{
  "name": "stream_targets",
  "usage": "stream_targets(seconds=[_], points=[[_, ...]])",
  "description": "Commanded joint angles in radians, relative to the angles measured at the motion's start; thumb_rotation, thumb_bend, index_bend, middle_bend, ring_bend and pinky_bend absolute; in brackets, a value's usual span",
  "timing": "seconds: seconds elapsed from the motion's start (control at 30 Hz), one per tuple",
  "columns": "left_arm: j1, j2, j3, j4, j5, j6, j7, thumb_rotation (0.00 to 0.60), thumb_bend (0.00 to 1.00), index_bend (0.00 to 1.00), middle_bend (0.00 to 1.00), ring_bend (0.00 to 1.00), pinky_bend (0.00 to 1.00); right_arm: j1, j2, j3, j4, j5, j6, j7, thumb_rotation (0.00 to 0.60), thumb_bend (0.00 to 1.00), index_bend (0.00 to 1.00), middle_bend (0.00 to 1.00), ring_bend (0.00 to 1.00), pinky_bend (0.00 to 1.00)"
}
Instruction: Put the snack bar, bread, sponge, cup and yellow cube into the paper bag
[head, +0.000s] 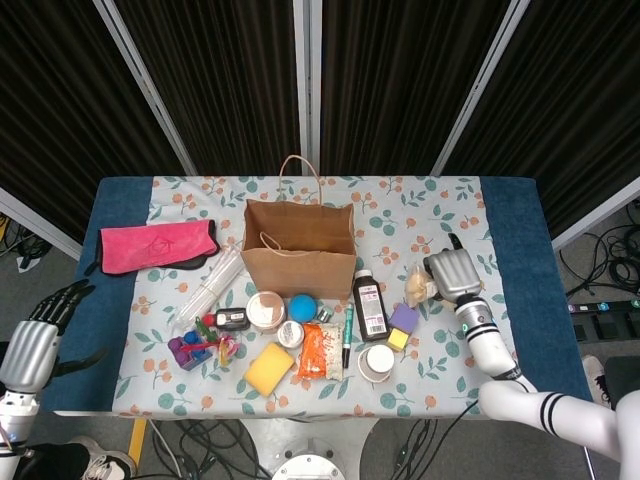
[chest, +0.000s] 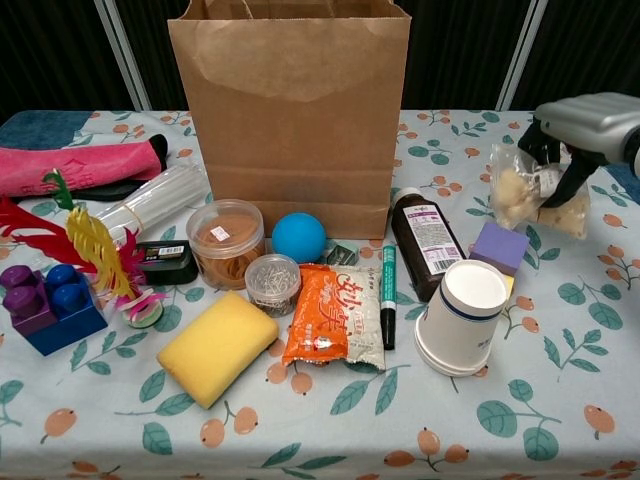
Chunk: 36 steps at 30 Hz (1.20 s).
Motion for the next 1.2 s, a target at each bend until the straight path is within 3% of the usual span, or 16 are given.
stream_targets(seconds=[0.03,0.17,0.27,0.4,0.5,0.77,0.9,1.2], points=[[0.001,0.001,0.001,-0.003,0.002,0.003,-0.002,0.600,0.16,0.20,0.23,0.18,0.22,-0.013,0.128,0.058,-0.172,-0.055,0.116,-0.037,0.600,0.22,0.69,0.58,0.44,0.09],[0.004,0.002,0.003,-0.008,0.006,0.009,-0.006,0.600,0.16,0.20,0.23,0.18,0.22,0.005,0.253,0.152,-0.360,-0.063,0.211,-0.109,0.600,0.22,0.70,0.58,0.44,0.09],[0.006,0.002,0.004,-0.009,0.007,0.014,-0.009,0.600,0.16,0.20,0.23,0.18,0.22,0.042,0.290,0.227,-0.444,-0.044,0.256,-0.163,0.600,0.22,0.70,0.58,0.43,0.10],[0.008,0.006,-0.001,-0.010,0.005,0.022,-0.016,0.600,0.16,0.20,0.23,0.18,0.22,0.134,0.255,0.329,-0.490,0.008,0.315,-0.261,0.600,0.22,0.69,0.57,0.43,0.10],[0.008,0.010,-0.006,-0.007,-0.001,0.024,-0.023,0.600,0.16,0.20,0.23,0.18,0.22,0.215,0.177,0.369,-0.474,0.054,0.350,-0.337,0.600,0.22,0.69,0.57,0.43,0.10],[0.007,0.007,-0.010,0.013,-0.016,0.013,-0.049,0.600,0.16,0.20,0.23,0.18,0.22,0.392,-0.091,0.361,-0.322,0.126,0.413,-0.479,0.600,0.22,0.68,0.56,0.43,0.10],[0.006,0.008,-0.014,0.022,-0.021,0.012,-0.061,0.600,0.16,0.20,0.23,0.18,0.22,0.440,-0.182,0.354,-0.248,0.137,0.427,-0.505,0.600,0.22,0.68,0.56,0.42,0.10],[0.010,0.004,-0.012,0.033,-0.024,0.011,-0.076,0.600,0.16,0.20,0.23,0.18,0.22,0.469,-0.252,0.354,-0.186,0.143,0.447,-0.524,0.600,0.21,0.60,0.50,0.35,0.08]])
